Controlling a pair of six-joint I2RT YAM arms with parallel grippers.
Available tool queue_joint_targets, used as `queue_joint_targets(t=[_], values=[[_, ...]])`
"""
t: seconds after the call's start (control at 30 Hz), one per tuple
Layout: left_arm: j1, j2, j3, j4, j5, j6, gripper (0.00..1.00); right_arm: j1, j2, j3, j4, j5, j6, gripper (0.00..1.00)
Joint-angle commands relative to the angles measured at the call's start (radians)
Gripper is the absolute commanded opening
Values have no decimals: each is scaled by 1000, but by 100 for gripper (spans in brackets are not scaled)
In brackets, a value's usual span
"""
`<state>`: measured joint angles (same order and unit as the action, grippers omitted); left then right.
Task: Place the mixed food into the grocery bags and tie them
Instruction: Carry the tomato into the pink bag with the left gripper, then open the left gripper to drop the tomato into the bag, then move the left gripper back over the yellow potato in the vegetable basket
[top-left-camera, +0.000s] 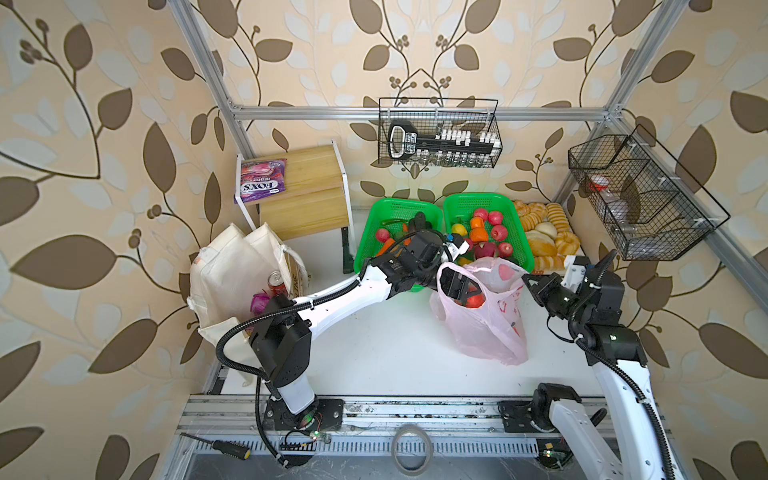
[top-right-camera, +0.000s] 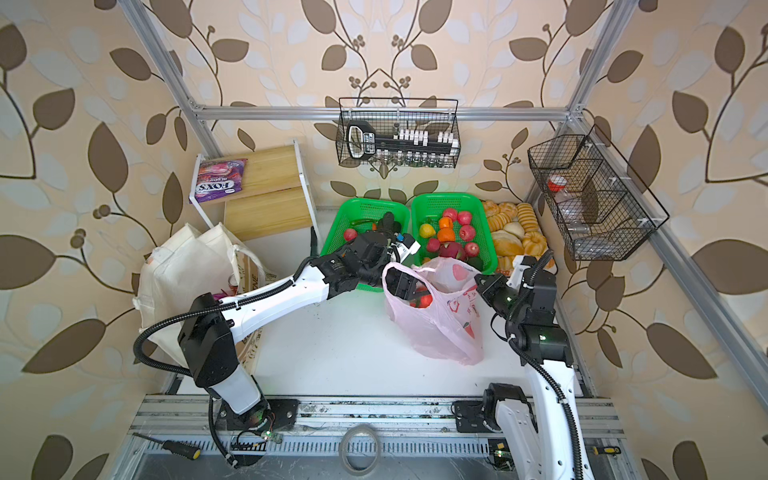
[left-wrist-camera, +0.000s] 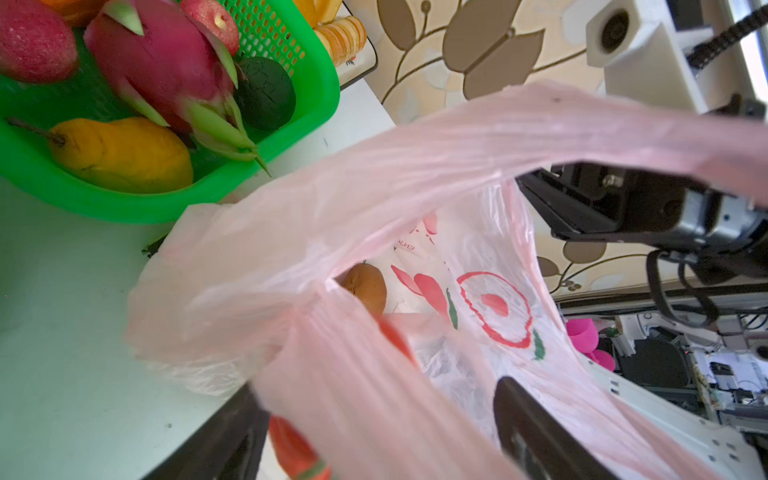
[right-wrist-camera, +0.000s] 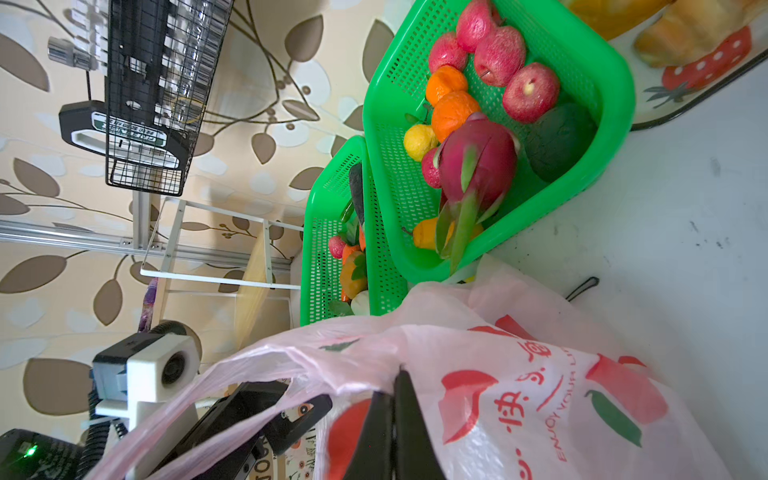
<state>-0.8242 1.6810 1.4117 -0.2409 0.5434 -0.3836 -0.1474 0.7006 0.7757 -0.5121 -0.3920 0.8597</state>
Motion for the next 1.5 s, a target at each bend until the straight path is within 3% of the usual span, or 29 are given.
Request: queue_joint_targets(t=[0.0,0.33,0.83,1.03,1.17,1.2,1.3,1.47], values=[[-6,-53,42,7,17,22,99,-8,-5,-13,-20,36,1,0],[-6,-171,-45,-6,14,52,98,-13,-1,-26,-11,44,-1,0],[-3,-497,-258,-9,-188,244,99,-14,27,-26,12,29,7,0],[-3,-501,-232,-50,-345,235,98,-14,26,-23,15,22,3,0],[43,-502,-252,-70,-542,128,94,-14,21,-22,16,18,-1,0],[91,-484,-253,-88,-542,73,92,-14,20,-23,15,21,-2,0],[255,-388,-248,-124,-400,-54,86,-14,20,-29,17,21,-2,0],[334,-132,-85,-300,-420,-64,85,-11,20,-29,20,12,-1,0]])
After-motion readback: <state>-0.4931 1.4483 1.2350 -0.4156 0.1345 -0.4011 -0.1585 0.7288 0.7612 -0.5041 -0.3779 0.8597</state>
